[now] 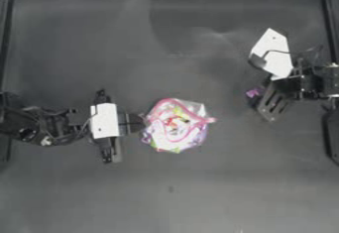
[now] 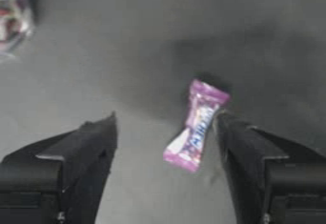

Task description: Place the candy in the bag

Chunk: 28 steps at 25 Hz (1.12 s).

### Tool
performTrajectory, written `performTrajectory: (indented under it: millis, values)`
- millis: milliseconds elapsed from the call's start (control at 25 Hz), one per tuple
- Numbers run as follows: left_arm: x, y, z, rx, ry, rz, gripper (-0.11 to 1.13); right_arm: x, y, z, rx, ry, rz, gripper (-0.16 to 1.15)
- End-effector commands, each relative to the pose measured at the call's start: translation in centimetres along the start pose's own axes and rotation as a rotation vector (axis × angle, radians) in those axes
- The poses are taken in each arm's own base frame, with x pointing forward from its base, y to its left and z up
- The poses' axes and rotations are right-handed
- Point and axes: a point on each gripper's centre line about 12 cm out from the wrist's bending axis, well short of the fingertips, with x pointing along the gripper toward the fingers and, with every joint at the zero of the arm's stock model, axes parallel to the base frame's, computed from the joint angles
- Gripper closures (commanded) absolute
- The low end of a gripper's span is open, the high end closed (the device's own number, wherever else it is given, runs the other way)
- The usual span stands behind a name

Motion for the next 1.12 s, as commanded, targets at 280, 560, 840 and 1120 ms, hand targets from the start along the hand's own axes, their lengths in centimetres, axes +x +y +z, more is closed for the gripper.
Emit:
performTrajectory:
  millis: [280,560,840,1120]
  values:
    - [0.4,-0.2,1.1,0.016,-0.038,-0.007,0.91,1.3,-1.4,-1.3,0.094,-0.009,0.012,0.07]
    - [0.4,-0.2,1.1,0.016,-0.038,-0.007,0.91,3.0,-1.3,-1.3,0.096,0.024,0.000,0.07]
    - [0.4,-0.2,1.1,0.018,-0.037,-0.008,0.91,4.9,-1.0,-1.7,0.090,0.073,-0.013,0.07]
    - [0.4,-0.1,0.9,0.018,-0.032,-0.007,0.91,5.5,-0.8,-1.3,0.080,0.079,-0.021,0.07]
